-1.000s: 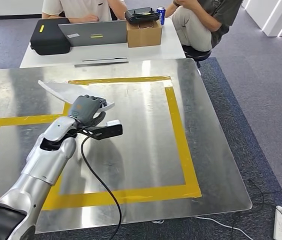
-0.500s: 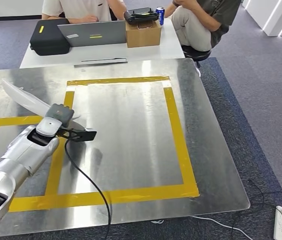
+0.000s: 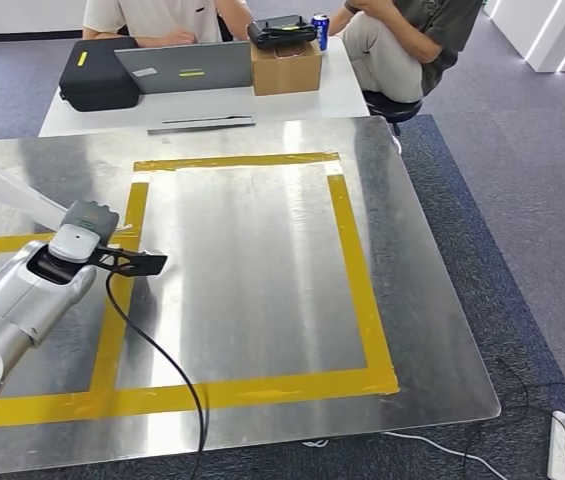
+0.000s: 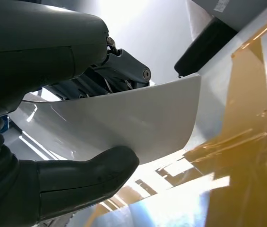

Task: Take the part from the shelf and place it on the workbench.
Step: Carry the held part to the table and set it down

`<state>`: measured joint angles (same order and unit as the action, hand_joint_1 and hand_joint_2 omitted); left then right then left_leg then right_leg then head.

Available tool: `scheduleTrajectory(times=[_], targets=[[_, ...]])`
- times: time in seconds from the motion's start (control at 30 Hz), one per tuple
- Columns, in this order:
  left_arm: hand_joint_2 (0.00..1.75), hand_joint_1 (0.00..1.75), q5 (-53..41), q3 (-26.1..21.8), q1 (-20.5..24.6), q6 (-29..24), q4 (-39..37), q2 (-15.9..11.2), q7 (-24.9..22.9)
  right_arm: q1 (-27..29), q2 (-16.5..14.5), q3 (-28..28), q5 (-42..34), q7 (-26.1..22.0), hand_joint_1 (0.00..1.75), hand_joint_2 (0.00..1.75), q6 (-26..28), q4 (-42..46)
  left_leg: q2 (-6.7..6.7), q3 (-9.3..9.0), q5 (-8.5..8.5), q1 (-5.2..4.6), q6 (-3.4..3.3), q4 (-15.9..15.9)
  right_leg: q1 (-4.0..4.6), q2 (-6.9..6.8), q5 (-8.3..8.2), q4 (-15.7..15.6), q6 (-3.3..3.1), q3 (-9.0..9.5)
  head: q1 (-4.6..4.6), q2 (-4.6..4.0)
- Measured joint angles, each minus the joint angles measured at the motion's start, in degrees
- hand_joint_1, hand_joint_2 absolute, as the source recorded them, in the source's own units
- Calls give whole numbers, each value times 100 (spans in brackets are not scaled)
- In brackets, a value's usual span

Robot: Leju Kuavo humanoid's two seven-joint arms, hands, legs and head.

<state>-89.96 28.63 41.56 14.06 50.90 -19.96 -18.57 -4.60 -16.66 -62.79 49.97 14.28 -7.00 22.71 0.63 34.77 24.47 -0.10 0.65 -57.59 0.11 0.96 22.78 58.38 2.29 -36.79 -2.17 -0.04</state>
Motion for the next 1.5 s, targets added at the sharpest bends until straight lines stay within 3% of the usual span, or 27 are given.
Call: scheduleTrajectory(times=[0.2, 0.3, 0.53, 0.73, 0.93, 1.2, 1.33, 1.5], targets=[[175, 175, 0, -66, -9, 315, 127, -105, -106, -4, 22, -25, 10, 13, 0, 0, -2, 14, 0, 0, 0, 0, 0, 0, 0, 0, 0, 0, 0, 1, 0, 0], [175, 175, 3, -379, -81, 371, 168, -69, -11, -3, 22, -50, -1, 10, 0, 0, -15, 37, 0, 0, 0, -1, 0, 0, -1, 0, 0, -1, 0, 1, -1, 0], [175, 175, 2, -2346, -494, 233, 392, 327, 657, 41, 22, -120, 5, 47, 0, 0, -210, 289, -14, 0, 3, -1, 2, 0, -1, 18, 0, -1, 0, -6, -1, 0], [175, 175, 0, -3479, -684, 86, 392, 528, 1003, 63, 22, -203, 6, 126, 0, 0, -255, 444, -12, 0, 3, -1, 2, 0, 0, 15, 1, -1, 0, -6, -1, 0], [175, 175, -1, -3858, -753, 78, 386, 593, 1028, 67, 22, -213, 20, 136, 0, 0, -263, 511, -11, 1, 2, -1, 2, 0, -1, 13, 1, -1, 0, -4, 0, 0], [175, 175, -2, -3924, -796, 82, 369, 575, 1009, 67, 22, -245, 27, 139, 0, 0, -264, 539, -10, 1, 2, -1, 2, 0, -1, 11, 1, -1, 0, -2, -1, 0], [175, 0, -2, -3931, -788, 93, 331, 503, 954, 67, 22, -253, 31, 138, 0, 0, -264, 550, -11, 1, 2, -1, 2, 0, -1, 12, 1, -1, 0, -4, -1, 0], [175, 0, -8, -3994, -744, 4, 237, 387, 1035, 64, 22, -287, 49, 127, 0, 0, -281, 559, -11, 0, 2, -1, 2, 0, 0, 12, 1, -1, 0, -5, -1, 0]])
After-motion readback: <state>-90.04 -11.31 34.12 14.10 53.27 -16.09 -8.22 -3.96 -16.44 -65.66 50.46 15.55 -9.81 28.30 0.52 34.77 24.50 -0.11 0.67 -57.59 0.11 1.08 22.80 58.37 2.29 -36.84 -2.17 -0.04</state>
